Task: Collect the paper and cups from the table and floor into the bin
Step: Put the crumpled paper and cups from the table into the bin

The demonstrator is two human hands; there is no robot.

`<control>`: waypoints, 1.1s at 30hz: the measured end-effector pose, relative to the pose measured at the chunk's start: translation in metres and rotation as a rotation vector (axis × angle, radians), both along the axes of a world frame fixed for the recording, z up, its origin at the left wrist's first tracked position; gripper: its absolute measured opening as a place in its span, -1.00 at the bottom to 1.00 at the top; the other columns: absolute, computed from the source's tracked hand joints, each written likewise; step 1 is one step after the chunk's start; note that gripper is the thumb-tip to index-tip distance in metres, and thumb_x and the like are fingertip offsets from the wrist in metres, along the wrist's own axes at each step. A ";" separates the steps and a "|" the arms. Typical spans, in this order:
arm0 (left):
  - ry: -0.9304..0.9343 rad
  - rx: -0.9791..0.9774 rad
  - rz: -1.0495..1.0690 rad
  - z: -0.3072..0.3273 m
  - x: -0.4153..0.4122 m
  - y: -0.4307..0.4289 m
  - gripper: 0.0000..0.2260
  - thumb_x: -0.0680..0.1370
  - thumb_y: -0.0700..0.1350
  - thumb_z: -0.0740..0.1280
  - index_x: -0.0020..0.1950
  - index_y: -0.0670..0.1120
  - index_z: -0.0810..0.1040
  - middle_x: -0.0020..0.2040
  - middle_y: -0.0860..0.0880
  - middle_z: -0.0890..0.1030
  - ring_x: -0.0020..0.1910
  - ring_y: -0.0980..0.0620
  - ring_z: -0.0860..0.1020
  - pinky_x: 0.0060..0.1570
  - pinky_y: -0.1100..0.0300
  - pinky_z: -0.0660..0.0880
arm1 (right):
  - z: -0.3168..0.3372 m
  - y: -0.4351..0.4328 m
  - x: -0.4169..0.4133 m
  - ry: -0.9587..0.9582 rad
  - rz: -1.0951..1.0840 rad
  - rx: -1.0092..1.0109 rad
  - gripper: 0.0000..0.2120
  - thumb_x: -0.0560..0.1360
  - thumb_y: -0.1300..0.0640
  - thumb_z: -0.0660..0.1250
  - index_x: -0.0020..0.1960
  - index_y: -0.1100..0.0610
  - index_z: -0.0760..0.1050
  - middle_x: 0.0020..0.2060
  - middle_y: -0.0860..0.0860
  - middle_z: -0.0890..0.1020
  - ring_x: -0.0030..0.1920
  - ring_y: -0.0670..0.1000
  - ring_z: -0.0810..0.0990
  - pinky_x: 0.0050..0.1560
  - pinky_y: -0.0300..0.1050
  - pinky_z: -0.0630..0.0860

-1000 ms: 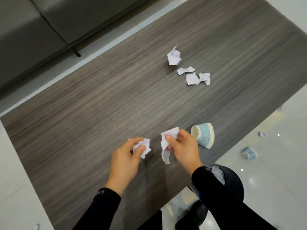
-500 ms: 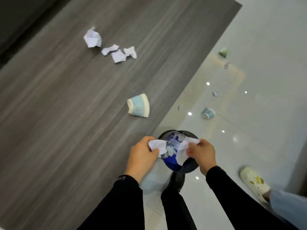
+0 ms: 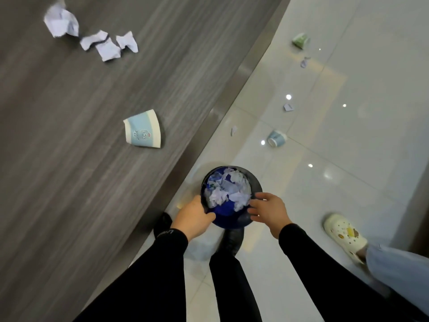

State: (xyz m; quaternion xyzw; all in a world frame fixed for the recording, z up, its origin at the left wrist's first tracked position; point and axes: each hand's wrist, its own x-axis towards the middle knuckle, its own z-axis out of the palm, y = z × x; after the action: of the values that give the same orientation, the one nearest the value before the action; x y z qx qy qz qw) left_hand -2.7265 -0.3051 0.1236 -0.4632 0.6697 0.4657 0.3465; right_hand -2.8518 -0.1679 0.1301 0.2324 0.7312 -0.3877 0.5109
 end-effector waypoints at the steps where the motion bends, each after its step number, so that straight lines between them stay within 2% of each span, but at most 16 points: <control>1: 0.010 -0.015 -0.019 0.006 0.000 -0.004 -0.54 0.47 -0.04 0.28 0.34 -0.14 0.36 0.18 -0.12 0.58 0.17 -0.10 0.51 0.02 0.19 0.39 | 0.004 -0.004 -0.003 0.020 0.026 -0.017 -0.62 0.51 0.41 0.19 0.33 0.36 0.32 0.00 0.33 0.56 -0.26 0.14 0.50 -0.31 -0.10 0.46; 3: 0.051 -0.052 -0.006 0.018 0.001 -0.016 -0.62 0.50 -0.04 0.25 0.30 -0.10 0.44 0.15 -0.06 0.59 0.14 -0.05 0.52 0.05 0.19 0.40 | 0.013 -0.020 -0.011 0.097 0.097 -0.043 -0.68 0.49 0.36 0.23 0.24 0.29 0.42 -0.17 0.16 0.58 -0.26 0.08 0.56 -0.27 -0.12 0.52; 7: 0.215 -0.173 0.187 0.045 0.005 -0.055 -0.74 0.49 -0.05 0.31 0.16 -0.05 0.53 -0.08 0.04 0.62 -0.07 0.04 0.60 0.02 0.16 0.50 | 0.037 -0.072 -0.025 0.297 0.243 -0.131 -0.76 0.47 0.30 0.26 0.13 0.19 0.51 -0.27 0.02 0.62 -0.18 0.06 0.62 0.04 0.04 0.58; 9: 0.301 -0.218 0.276 0.057 0.009 -0.080 -0.84 0.49 -0.08 0.31 0.06 0.00 0.56 -0.16 0.06 0.63 -0.19 0.05 0.63 -0.03 0.13 0.53 | 0.051 -0.105 -0.024 0.370 0.343 -0.212 -0.80 0.47 0.25 0.28 0.08 0.12 0.52 -0.23 -0.01 0.62 -0.14 0.05 0.63 0.05 0.01 0.58; 11: 0.369 -0.253 0.371 0.066 0.015 -0.106 -0.89 0.49 -0.11 0.31 -0.08 0.10 0.55 -0.21 0.04 0.66 -0.31 0.08 0.62 -0.10 0.12 0.53 | 0.062 -0.140 -0.017 0.437 0.465 -0.289 -0.83 0.47 0.19 0.31 0.05 0.04 0.51 -0.19 -0.06 0.61 -0.11 0.03 0.62 -0.02 -0.12 0.56; 14: 0.418 -0.343 0.460 0.073 0.028 -0.148 -0.84 0.47 -0.16 0.32 -0.17 0.12 0.55 -0.27 0.02 0.68 -0.41 0.10 0.57 -0.17 0.14 0.51 | 0.065 -0.192 -0.002 0.598 0.734 -0.327 -0.66 0.43 0.12 0.39 0.20 0.07 0.50 -0.01 -0.09 0.61 0.01 -0.08 0.57 0.05 -0.27 0.45; 16: 0.408 -0.377 0.484 0.072 0.039 -0.174 -0.87 0.47 -0.16 0.32 -0.13 0.08 0.58 -0.27 0.02 0.68 -0.35 0.07 0.57 -0.14 0.13 0.50 | 0.061 -0.223 0.008 0.689 0.906 -0.341 -0.50 0.38 0.08 0.43 0.30 0.06 0.44 0.19 -0.05 0.56 0.21 -0.06 0.49 0.24 -0.22 0.38; 18: 0.392 -0.397 0.485 0.068 0.050 -0.196 -0.89 0.48 -0.16 0.32 -0.09 0.04 0.59 -0.28 0.04 0.67 -0.33 0.05 0.57 -0.14 0.15 0.49 | 0.055 -0.251 0.017 0.719 1.064 -0.362 -0.35 0.33 0.04 0.47 0.37 0.05 0.36 0.34 -0.03 0.45 0.35 -0.03 0.35 0.32 -0.24 0.24; 21: 0.373 -0.405 0.490 0.063 0.064 -0.225 -0.90 0.48 -0.17 0.32 -0.10 0.02 0.58 -0.30 0.03 0.66 -0.35 0.09 0.57 -0.16 0.22 0.48 | 0.038 -0.280 0.021 0.730 1.300 -0.286 -0.17 0.26 -0.02 0.51 0.45 0.04 0.24 0.46 -0.03 0.30 0.44 -0.01 0.21 0.39 -0.15 0.14; 23: 0.373 -0.398 0.514 0.058 0.070 -0.241 -0.86 0.49 -0.18 0.31 -0.16 0.08 0.54 -0.31 0.07 0.65 -0.42 0.21 0.56 -0.24 0.37 0.47 | 0.026 -0.290 0.022 0.754 1.420 -0.186 -0.18 0.27 -0.05 0.49 0.45 0.01 0.24 0.45 -0.03 0.29 0.44 0.00 0.18 0.34 -0.08 0.12; 24: 0.377 -0.387 0.534 0.056 0.072 -0.249 -0.83 0.50 -0.18 0.31 -0.18 0.10 0.53 -0.32 0.10 0.64 -0.43 0.22 0.56 -0.26 0.37 0.48 | 0.021 -0.293 0.022 0.779 1.436 -0.159 -0.23 0.28 -0.05 0.48 0.43 0.01 0.27 0.42 -0.03 0.32 0.42 0.02 0.20 0.30 -0.08 0.12; 26: 0.379 -0.356 0.569 0.050 0.075 -0.261 -0.79 0.50 -0.19 0.30 -0.22 0.14 0.51 -0.29 0.06 0.64 -0.35 0.05 0.61 -0.17 0.19 0.53 | 0.017 -0.300 0.021 0.847 1.367 -0.141 -0.32 0.30 -0.06 0.46 0.36 0.03 0.35 0.32 0.00 0.42 0.34 0.06 0.29 0.23 -0.10 0.16; 28: 0.389 -0.333 0.605 0.045 0.074 -0.271 -0.77 0.51 -0.20 0.29 -0.22 0.15 0.50 -0.26 0.00 0.65 -0.28 -0.07 0.63 -0.11 0.06 0.57 | 0.020 -0.314 0.018 0.863 1.202 -0.176 -0.36 0.29 -0.06 0.48 0.31 0.09 0.42 0.24 0.03 0.51 0.26 0.09 0.39 0.26 -0.07 0.25; 30: 0.388 -0.328 0.628 0.043 0.071 -0.280 -0.76 0.51 -0.20 0.29 -0.22 0.15 0.50 -0.26 0.01 0.65 -0.30 -0.06 0.62 -0.12 0.03 0.57 | 0.026 -0.333 0.011 0.828 1.036 -0.242 -0.43 0.29 -0.03 0.50 0.24 0.11 0.47 0.14 0.05 0.58 0.17 0.09 0.49 0.25 -0.05 0.38; 32: 0.385 -0.340 0.626 0.043 0.065 -0.292 -0.77 0.50 -0.21 0.29 -0.22 0.14 0.51 -0.28 0.03 0.64 -0.32 -0.02 0.61 -0.12 0.03 0.58 | 0.032 -0.356 0.002 0.802 0.900 -0.298 -0.58 0.31 -0.02 0.49 0.11 0.07 0.52 -0.03 -0.01 0.63 0.01 0.00 0.57 0.06 -0.31 0.49; 33: 0.385 -0.359 0.615 0.045 0.059 -0.300 -0.80 0.50 -0.20 0.30 -0.20 0.12 0.53 -0.28 0.02 0.64 -0.31 -0.03 0.61 -0.09 0.03 0.57 | 0.035 -0.367 -0.004 0.796 0.851 -0.308 -0.64 0.31 -0.02 0.49 0.06 0.04 0.53 -0.11 -0.06 0.62 -0.08 -0.04 0.58 -0.08 -0.47 0.46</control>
State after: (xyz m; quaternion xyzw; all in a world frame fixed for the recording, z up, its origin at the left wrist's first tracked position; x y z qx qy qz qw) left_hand -2.6671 -0.6053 0.1688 -0.5995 0.6231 0.5016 -0.0274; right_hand -2.8553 -0.5351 0.1649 -0.3204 0.8305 -0.3076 0.3362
